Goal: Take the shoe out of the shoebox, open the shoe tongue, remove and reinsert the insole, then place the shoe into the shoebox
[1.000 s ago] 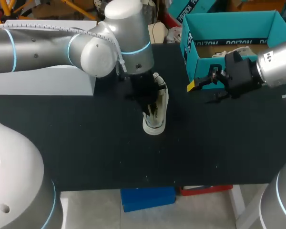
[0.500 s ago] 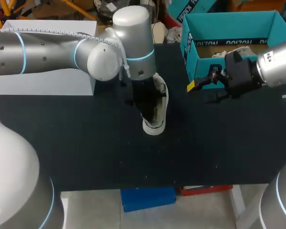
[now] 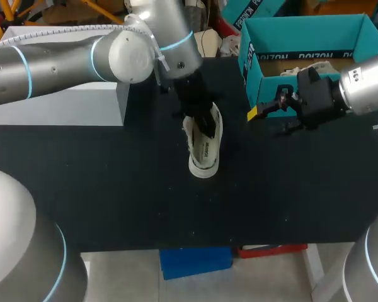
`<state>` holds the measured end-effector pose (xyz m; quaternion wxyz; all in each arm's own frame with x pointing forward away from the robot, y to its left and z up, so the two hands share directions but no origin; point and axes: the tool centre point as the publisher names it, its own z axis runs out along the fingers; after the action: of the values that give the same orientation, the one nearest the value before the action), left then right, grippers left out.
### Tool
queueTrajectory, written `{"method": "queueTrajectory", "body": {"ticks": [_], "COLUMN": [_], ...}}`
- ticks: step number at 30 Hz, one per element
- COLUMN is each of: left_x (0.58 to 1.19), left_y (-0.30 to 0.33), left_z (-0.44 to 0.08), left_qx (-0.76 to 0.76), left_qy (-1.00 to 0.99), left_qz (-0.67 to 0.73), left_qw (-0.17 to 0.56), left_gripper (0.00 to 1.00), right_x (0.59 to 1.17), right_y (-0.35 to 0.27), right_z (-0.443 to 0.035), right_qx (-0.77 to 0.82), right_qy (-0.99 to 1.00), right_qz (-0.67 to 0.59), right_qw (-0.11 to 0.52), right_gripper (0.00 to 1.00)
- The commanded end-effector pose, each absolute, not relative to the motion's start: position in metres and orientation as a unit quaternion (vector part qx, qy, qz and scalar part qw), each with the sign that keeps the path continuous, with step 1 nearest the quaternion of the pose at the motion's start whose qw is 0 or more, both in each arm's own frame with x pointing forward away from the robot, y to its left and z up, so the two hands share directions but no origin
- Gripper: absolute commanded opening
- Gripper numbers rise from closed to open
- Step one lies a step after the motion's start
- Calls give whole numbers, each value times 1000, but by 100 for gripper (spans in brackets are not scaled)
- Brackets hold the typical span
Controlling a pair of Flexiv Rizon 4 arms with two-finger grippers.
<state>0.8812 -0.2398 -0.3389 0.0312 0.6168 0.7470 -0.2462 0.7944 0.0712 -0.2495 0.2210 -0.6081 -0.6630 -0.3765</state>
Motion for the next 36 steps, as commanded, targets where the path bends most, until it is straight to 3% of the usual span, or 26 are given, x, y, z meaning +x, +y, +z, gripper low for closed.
{"method": "queueTrajectory", "body": {"ticks": [1, 10, 16, 36], "left_x": [899, 947, 970, 949], "left_y": [-218, -210, -210, -206], "left_z": [-296, -276, -287, -331], "left_qx": [545, 468, 445, 483], "left_qy": [744, 778, 801, 827], "left_qz": [-366, -352, -315, -244], "left_qw": [124, 226, 246, 153], "left_gripper": [0, 0, 0, 0], "right_x": [795, 795, 795, 795], "right_y": [72, 72, 72, 72], "right_z": [-249, -249, -249, -249], "right_qx": [-609, -609, -609, -609], "right_qy": [-663, -663, -663, -663], "right_qz": [-375, -375, -375, -375], "right_qw": [221, 221, 221, 221], "right_gripper": [100, 100, 100, 100]}}
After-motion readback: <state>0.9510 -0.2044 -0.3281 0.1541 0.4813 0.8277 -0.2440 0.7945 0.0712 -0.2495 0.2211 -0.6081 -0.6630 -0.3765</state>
